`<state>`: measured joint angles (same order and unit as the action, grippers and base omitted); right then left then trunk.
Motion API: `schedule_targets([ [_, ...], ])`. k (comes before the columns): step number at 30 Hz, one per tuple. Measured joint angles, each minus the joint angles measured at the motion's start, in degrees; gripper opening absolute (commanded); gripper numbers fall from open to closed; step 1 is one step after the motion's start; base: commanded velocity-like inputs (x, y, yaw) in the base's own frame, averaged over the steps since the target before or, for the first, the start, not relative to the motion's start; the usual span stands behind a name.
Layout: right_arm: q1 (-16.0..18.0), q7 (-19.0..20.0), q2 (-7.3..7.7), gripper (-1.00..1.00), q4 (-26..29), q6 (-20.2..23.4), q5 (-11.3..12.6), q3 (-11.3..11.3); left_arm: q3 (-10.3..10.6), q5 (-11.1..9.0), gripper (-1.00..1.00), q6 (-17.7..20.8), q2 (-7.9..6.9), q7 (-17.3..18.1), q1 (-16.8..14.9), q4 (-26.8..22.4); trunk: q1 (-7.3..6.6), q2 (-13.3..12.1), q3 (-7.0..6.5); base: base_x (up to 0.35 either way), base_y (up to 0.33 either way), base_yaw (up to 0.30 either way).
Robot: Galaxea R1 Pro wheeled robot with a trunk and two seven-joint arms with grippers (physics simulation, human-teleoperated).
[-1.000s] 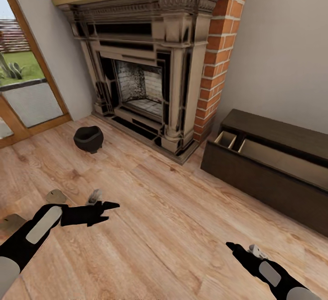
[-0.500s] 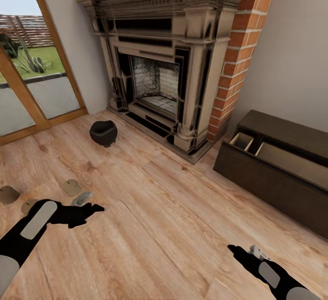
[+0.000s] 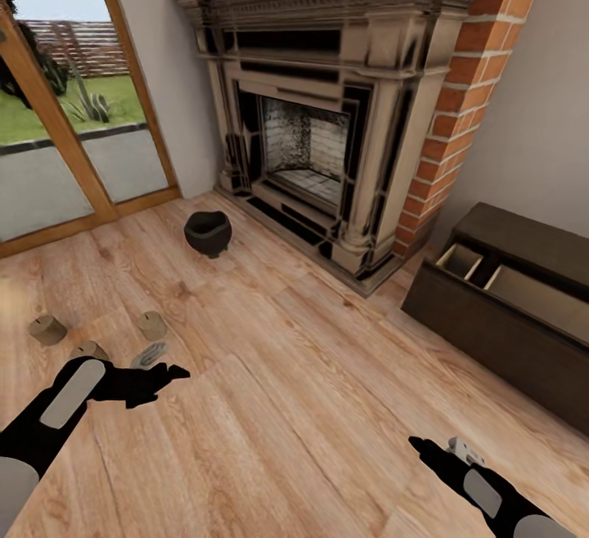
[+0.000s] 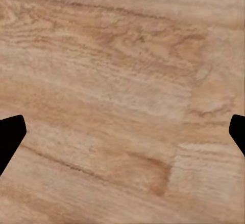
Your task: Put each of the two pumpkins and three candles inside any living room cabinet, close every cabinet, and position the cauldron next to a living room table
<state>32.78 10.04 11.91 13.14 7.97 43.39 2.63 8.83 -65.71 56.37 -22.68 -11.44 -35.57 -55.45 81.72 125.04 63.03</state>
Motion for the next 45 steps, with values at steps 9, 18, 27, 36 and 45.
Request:
schedule_targets([
  [9,0.0,-0.1,-0.21,1.00,-0.1,-0.7,-0.1,0.9,0.1,0.0,1.00,0.0,0.04,0.0,0.0,-0.5,-1.98,-3.6,-1.53,0.000,0.000,0.072],
  [18,0.0,-0.8,-0.87,1.00,-0.7,-3.7,0.0,6.5,0.1,-0.2,1.00,0.0,0.04,0.0,0.0,-0.4,-3.95,-7.2,-3.12,0.000,0.000,0.274],
  [27,0.0,-1.0,-0.90,1.00,-0.9,-3.9,0.3,6.9,0.0,-0.1,1.00,0.0,0.04,0.0,0.0,-0.4,-5.49,-10.0,-4.22,-0.070,0.000,0.283],
  [36,0.0,-4.0,-0.96,1.00,-0.8,-4.0,-0.1,6.9,0.0,-4.6,1.00,0.1,-0.12,0.2,-0.1,-0.5,-5.50,-10.0,-4.02,0.000,0.000,0.282],
  [45,0.0,-4.3,-0.98,1.00,-0.8,-4.0,-0.2,7.0,0.2,-5.4,1.00,0.1,-0.17,0.2,0.0,-0.5,-5.53,-10.0,-3.78,0.273,0.000,0.278],
])
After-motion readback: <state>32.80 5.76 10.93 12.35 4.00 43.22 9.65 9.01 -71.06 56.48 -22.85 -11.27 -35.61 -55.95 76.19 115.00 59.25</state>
